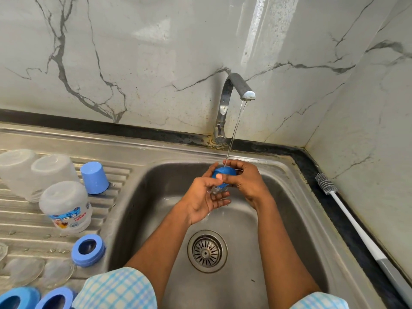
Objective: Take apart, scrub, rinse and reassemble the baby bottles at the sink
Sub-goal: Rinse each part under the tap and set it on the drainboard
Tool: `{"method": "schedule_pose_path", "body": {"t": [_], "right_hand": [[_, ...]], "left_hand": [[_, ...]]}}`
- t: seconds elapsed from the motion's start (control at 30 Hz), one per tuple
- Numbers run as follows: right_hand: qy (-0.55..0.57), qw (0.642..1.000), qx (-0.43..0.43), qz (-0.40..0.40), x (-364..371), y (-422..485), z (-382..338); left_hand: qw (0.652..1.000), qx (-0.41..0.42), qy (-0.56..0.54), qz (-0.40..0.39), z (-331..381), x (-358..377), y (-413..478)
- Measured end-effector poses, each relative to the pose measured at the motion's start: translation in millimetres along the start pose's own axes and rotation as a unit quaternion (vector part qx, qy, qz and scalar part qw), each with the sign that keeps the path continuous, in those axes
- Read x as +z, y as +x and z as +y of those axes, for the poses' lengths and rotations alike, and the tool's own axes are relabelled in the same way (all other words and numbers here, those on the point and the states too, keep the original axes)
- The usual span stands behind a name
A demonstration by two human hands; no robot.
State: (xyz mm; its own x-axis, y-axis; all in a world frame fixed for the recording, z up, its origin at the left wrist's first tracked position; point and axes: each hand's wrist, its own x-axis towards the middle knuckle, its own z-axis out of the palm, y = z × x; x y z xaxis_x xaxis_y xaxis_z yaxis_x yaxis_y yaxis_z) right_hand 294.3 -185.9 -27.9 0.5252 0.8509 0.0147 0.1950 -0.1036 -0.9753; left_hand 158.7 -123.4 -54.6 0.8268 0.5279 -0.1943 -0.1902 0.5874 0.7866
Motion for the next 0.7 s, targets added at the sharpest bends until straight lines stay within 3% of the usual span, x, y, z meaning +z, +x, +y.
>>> {"method": "schedule_pose_path", "body": {"t": [0.1, 0.33, 0.53, 0.7], "right_hand": [[-0.005, 1.0, -0.018, 0.0, -2, -2, -3], [-0.02, 0.999, -0.04, -0.028, 0, 0, -2], [0.025, 0.999, -0.005, 0.036, 2, 7, 2], [-0.044, 0.998, 0.025, 0.032, 10, 1, -1]], "left_hand": [[0.998, -0.017, -0.055, -0.018, 5, 2, -2], [0.997, -0.009, -0.055, 0.046, 6, 3, -2], [0.995, 0.018, -0.074, 0.057, 5, 5, 3], [0.988, 0.111, 0.04, 0.094, 1, 6, 3]]}}
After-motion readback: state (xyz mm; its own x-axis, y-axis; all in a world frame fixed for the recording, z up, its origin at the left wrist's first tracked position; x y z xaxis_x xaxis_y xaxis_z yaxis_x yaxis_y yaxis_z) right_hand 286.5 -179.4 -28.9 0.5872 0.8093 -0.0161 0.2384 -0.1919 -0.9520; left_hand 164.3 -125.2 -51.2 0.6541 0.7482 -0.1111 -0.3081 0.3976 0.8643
